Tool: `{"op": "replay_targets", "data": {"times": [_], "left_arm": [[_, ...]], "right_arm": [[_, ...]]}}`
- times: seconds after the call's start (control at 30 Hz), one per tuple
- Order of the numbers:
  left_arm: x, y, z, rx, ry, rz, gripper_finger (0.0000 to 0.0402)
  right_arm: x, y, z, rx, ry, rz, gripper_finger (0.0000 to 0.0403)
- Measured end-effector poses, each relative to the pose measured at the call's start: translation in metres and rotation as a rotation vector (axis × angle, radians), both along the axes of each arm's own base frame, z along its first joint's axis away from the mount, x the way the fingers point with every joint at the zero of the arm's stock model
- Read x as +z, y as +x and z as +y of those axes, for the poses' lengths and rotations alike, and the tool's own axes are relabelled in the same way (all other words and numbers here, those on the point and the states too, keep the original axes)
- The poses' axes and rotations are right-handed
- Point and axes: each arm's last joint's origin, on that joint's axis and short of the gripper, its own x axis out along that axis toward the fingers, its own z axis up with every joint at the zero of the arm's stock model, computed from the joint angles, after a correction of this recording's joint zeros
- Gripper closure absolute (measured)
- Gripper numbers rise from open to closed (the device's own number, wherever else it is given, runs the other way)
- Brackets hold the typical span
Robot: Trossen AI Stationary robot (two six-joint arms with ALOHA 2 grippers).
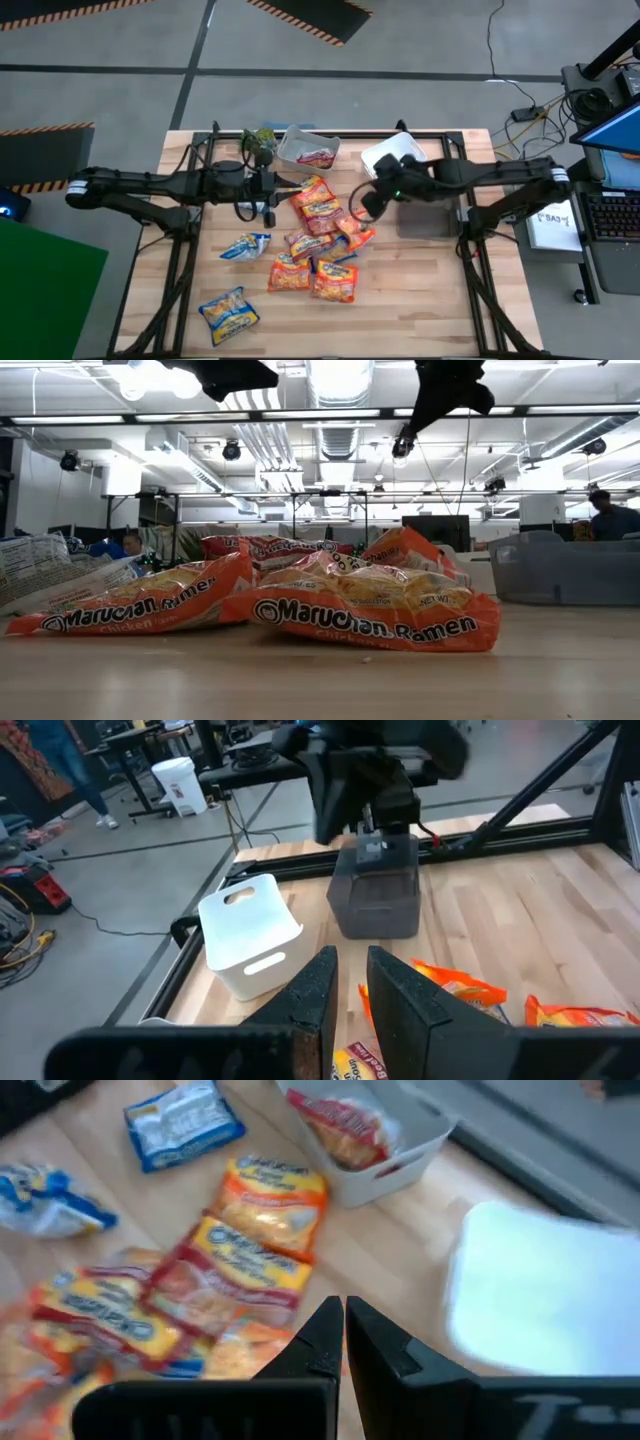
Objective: Sort Maruchan noodles
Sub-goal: Put the orange noodle pack into the white bin
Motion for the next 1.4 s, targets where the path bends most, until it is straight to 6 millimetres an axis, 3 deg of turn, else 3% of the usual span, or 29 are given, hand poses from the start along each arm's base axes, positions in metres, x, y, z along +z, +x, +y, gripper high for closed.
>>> {"op": "replay_targets", "data": {"times": [0.1,0.27,0.67,0.87,1.1,1.4], "left_arm": [[-0.001,0.0,0.0,-0.001,0.005,0.009,0.0361],[-0.001,0.0,0.0,-0.002,0.005,0.013,0.0361],[-0.002,0.0,0.0,-0.002,0.006,0.018,0.0361],[-0.003,-0.001,0.0,-0.002,0.005,0.03,0.0361],[-0.003,-0.001,0.0,-0.001,0.005,0.037,0.0361],[-0.004,-0.001,0.0,-0.001,0.005,0.043,0.0361]], "right_arm": [[-0.003,-0.002,0.0,0.068,-0.048,0.043,0.0394],[-0.014,0.006,0.002,0.055,0.03,0.058,0.0372],[-0.07,0.053,0.012,0.029,0.303,0.198,0.0158],[-0.099,0.081,0.025,0.051,0.346,0.289,0.0084],[-0.116,0.102,0.032,0.014,0.354,0.384,0.0069],[-0.138,0.111,0.032,-0.027,0.352,0.472,0.0076]]}}
